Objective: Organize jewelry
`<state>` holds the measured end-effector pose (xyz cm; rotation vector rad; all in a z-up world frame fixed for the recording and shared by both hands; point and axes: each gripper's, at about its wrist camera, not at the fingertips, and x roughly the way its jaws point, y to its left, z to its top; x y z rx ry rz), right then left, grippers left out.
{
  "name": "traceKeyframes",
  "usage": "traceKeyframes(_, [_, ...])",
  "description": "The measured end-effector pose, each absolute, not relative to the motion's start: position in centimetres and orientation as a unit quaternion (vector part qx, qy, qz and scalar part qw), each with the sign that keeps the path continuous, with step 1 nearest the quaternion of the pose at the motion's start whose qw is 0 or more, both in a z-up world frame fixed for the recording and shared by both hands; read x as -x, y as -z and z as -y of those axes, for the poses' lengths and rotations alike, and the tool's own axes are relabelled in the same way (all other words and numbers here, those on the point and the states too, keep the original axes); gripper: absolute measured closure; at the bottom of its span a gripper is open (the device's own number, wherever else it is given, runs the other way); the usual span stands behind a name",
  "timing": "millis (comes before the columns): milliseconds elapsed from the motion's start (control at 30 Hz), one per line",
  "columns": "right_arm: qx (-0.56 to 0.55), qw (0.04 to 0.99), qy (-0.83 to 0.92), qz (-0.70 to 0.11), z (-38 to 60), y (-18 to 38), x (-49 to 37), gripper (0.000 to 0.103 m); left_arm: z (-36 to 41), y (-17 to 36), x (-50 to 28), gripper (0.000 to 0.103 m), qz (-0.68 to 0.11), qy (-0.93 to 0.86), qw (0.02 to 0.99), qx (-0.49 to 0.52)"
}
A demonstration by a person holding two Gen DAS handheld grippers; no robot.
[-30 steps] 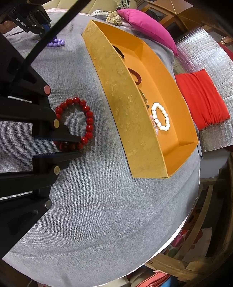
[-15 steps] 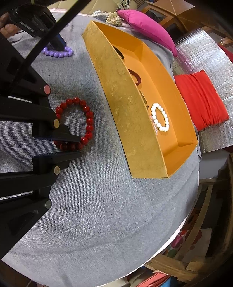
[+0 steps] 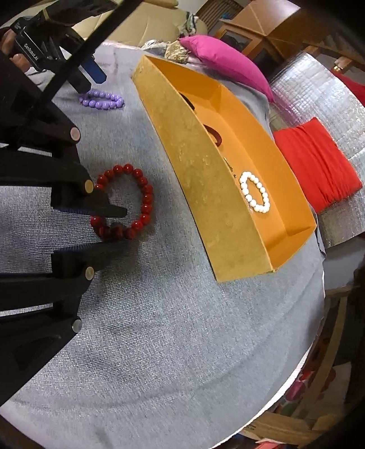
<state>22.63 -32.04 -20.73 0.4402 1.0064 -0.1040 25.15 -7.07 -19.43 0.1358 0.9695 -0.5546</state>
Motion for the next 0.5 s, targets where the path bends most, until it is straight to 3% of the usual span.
traceKeyframes(100, [-0.201,0.854,0.050,-0.477,31.5,20.6,-22.7,0.075,7.3,20.2,-25.3,0.046,-0.481,0.266,0.833,-0.056])
traceKeyframes(233, [-0.195,0.858,0.033,-0.474,30.8,20.4,-22.9,0.053,7.3,20.3,-25.5,0.039,-0.481,0.269,0.833,-0.050])
traceKeyframes(333, [-0.166,0.864,0.037,-0.474,30.0,20.5,-23.0,0.053,7.4,20.4,-25.7,0.039,-0.478,0.262,0.837,-0.046])
traceKeyframes(400, [-0.152,0.867,0.038,-0.473,29.7,20.5,-23.0,0.058,7.5,20.4,-25.7,0.039,-0.474,0.261,0.840,-0.047])
traceKeyframes(467, [-0.135,0.869,0.044,-0.475,29.6,20.6,-22.9,0.080,7.7,20.4,-25.6,0.044,-0.468,0.265,0.841,-0.050])
traceKeyframes(500, [-0.127,0.869,0.049,-0.475,29.6,20.6,-22.7,0.083,7.8,20.3,-25.5,0.050,-0.466,0.267,0.842,-0.051])
